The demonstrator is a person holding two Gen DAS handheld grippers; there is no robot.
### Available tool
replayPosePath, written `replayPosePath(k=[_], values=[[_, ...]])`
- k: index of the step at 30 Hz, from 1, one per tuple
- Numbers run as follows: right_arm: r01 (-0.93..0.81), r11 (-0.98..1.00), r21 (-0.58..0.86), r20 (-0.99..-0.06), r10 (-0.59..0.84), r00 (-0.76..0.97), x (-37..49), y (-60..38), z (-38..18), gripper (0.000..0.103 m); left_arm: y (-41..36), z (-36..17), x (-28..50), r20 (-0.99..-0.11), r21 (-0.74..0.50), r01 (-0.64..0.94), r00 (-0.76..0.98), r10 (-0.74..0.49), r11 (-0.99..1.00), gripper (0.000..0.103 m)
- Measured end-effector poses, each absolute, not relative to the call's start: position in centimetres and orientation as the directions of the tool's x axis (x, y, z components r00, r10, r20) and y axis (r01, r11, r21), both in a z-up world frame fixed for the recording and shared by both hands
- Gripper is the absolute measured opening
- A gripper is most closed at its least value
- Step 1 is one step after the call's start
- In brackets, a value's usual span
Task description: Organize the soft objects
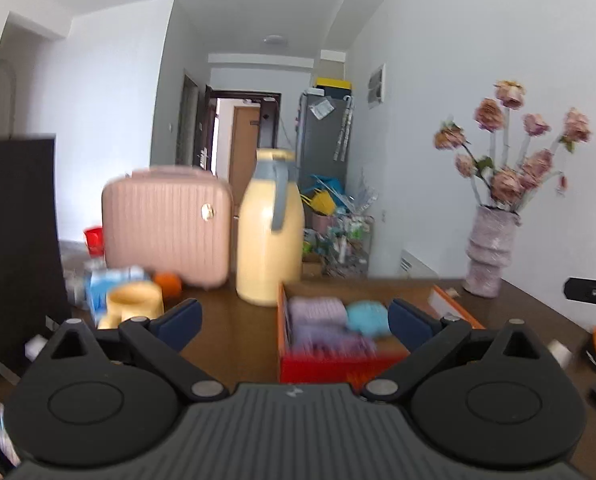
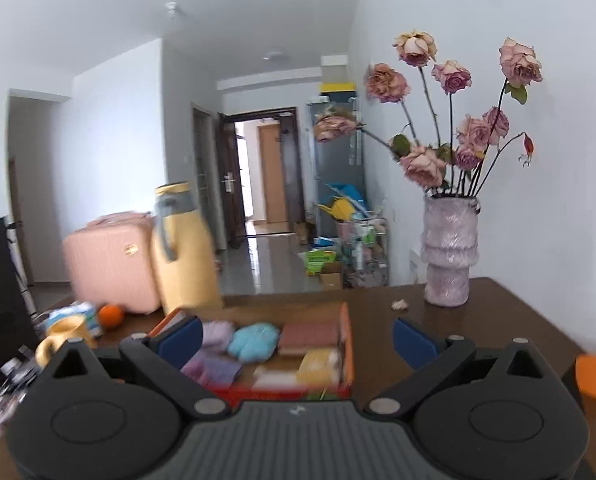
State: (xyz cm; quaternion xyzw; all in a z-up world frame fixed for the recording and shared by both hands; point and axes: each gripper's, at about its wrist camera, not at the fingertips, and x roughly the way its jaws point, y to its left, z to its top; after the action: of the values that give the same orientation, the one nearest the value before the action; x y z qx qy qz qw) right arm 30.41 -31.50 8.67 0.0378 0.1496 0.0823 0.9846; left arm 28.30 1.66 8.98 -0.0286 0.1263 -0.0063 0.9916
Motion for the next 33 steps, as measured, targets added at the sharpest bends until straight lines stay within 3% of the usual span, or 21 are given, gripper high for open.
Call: replayPosePath(k=[3,7,10,13,20,29,33], values=[[-0.194,0.978,0.073,-0.298,0.207,0.932,26.0,-31.2,5.7,0.102,1.9,5.8,23.4,-0.242,-0.074,0.041,0.969,-0.058,0.996,0.103],[-0.217,0.975,0.050,-0.325,0.221,0.920,20.0,-30.2,1.8,0.102,1.4,2.4,17.5,-0.230,0.034,0.079,0.971,-0.069,0.996,0.103],[-0.227,0.964,0.136,-0.364,0.261,0.894,15.6,-29.6,-0.8,0.102,1.4,-0.1,14.0,-0.275,0.068,0.142,0.954,-0.118,0.987,0.103],[-0.255,0.949,0.187,-0.392,0.310,0.866,13.4,-28.8,-2.3,0.102,2.0,-1.6,12.5,-0.350,0.022,0.141,0.929,-0.124,0.990,0.103],[-0.255,0.962,0.094,-0.403,0.271,0.874,14.4,-26.0,-2.7,0.102,0.8,-1.2,13.6,-0.344,0.033,0.176,0.926,-0.154,0.984,0.103],[-0.296,0.951,0.090,-0.500,0.300,0.813,18.9,-23.2,-4.9,0.099,0.1,-4.0,17.7,-0.457,-0.003,0.164,0.877,-0.147,0.986,0.103],[-0.333,0.941,0.063,-0.522,0.315,0.793,22.3,-21.1,-5.2,0.096,0.2,-4.5,20.0,-0.468,-0.022,0.160,0.870,-0.152,0.987,0.100]])
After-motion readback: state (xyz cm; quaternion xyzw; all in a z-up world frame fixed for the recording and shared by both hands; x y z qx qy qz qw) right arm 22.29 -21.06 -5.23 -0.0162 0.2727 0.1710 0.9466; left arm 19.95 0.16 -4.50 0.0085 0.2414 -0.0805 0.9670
